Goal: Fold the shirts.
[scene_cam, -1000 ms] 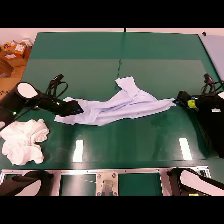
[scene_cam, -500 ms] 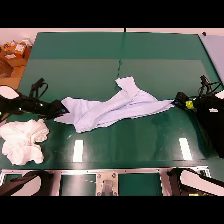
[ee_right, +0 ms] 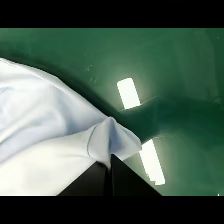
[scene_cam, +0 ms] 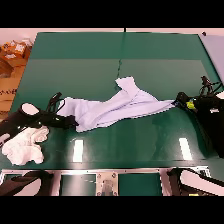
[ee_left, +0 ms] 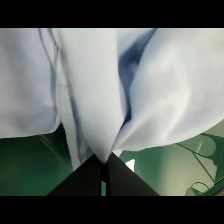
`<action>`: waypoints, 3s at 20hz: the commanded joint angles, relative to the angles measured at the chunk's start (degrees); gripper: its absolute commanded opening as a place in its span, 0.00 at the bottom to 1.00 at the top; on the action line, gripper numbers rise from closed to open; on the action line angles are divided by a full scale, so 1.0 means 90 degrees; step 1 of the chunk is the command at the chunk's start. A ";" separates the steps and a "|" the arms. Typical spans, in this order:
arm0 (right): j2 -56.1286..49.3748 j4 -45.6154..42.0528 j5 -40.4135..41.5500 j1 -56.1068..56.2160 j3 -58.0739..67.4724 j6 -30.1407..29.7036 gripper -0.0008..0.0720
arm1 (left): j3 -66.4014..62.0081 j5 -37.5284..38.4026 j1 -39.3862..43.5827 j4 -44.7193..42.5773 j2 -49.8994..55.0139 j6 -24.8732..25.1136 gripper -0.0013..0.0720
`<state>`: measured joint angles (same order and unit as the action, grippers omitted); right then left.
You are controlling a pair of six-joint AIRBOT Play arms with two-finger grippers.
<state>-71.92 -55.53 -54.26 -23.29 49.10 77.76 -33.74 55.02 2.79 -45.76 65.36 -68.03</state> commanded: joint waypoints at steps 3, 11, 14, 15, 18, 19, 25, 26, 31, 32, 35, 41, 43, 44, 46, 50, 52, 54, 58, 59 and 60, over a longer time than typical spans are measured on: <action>-0.0002 -0.0267 -0.0090 -0.0393 0.0296 0.0029 0.02 | -0.1447 0.1501 -0.0219 -0.0556 -0.0342 -0.0478 0.05; 0.0085 0.0614 -0.1190 -0.1676 0.3198 0.0214 0.03 | -0.6686 0.2630 -0.0872 -0.0427 -0.1059 -0.1258 0.05; 0.0255 0.1139 -0.1413 -0.1676 0.4634 0.0228 0.03 | -0.8046 0.2669 -0.0872 -0.0291 -0.1059 -0.1460 0.05; 0.0328 0.1234 -0.1413 -0.1678 0.5100 0.0321 0.03 | -0.8408 0.2759 -0.0872 -0.0284 -0.1061 -0.1562 0.05; 0.0493 0.1243 -0.1413 -0.1712 0.6630 0.0503 0.03 | -0.9236 0.2956 -0.0872 -0.0223 -0.1061 -0.1620 0.05; 0.0508 0.1246 -0.1413 -0.1749 0.7053 0.0551 0.03 | -0.9347 0.2963 -0.0872 -0.0223 -0.1061 -0.1620 0.05; 0.0493 0.1241 -0.1394 -0.1698 0.7159 0.0661 0.03 | -0.8245 0.3500 -0.0872 -0.0896 -0.1047 -0.2018 0.05; 0.0406 0.1234 -0.1382 -0.1598 0.6839 0.0610 0.03 | -0.7689 0.3480 -0.0872 -0.0937 -0.1047 -0.2038 0.05; -0.0746 0.1175 -0.1190 -0.0554 0.5520 0.0328 0.03 | -0.4279 0.2198 -0.0872 -0.0928 -0.0729 -0.1574 0.05; -0.1149 0.1137 -0.1095 -0.0287 0.5387 0.0328 0.03 | -0.3757 0.1916 -0.0872 -0.0928 -0.0520 -0.1370 0.05; -0.2482 0.1052 -0.1073 0.0401 0.5321 0.0330 0.03 | -0.2623 0.0937 -0.0872 -0.0770 0.0389 -0.0855 0.05; -0.3900 0.1056 -0.1253 0.0556 0.5323 0.0816 0.16 | -0.2482 0.0087 -0.0872 0.0119 0.2055 -0.0187 0.05; -0.3730 0.1098 -0.1712 0.0092 0.5326 0.0811 0.45 | -0.2482 -0.0070 -0.0872 0.0097 0.2093 -0.0187 0.05; -0.3609 0.1095 -0.1994 -0.0155 0.5319 0.0809 0.47 | -0.2484 -0.0151 -0.0872 0.0107 0.2086 -0.0189 0.05; -0.3196 0.0971 -0.2465 -0.0588 0.5032 0.0784 0.47 | -0.2482 -0.0221 -0.0872 0.0114 0.2089 -0.0189 0.05; -0.1715 0.0663 -0.2475 -0.1141 0.2931 0.0631 0.47 | -0.2482 -0.0211 -0.0872 0.0182 0.2089 -0.0197 0.05; -0.1200 0.0668 -0.2467 -0.1149 0.1826 0.0627 0.47 | -0.2482 -0.0206 -0.0872 0.0187 0.2089 -0.0197 0.05; -0.1039 0.0716 -0.2322 -0.0923 0.0886 0.0619 0.47 | -0.2482 -0.0160 -0.0872 0.0187 0.2084 -0.0197 0.05; -0.1088 0.0772 -0.1268 0.0056 -0.0505 0.0469 0.47 | -0.2482 -0.0017 -0.0872 0.0192 0.2081 -0.0189 0.05; -0.1132 0.0784 -0.1018 0.0355 -0.0661 0.0474 0.47 | -0.2482 0.0015 -0.0872 0.0192 0.2079 -0.0189 0.05; -0.1202 0.0804 -0.0879 0.0600 -0.0709 0.0478 0.47 | -0.2482 0.0056 -0.0872 0.0192 0.2074 -0.0177 0.05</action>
<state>-82.52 -48.62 -68.27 -23.51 48.53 82.70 -56.10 54.37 -5.02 -44.07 84.07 -69.76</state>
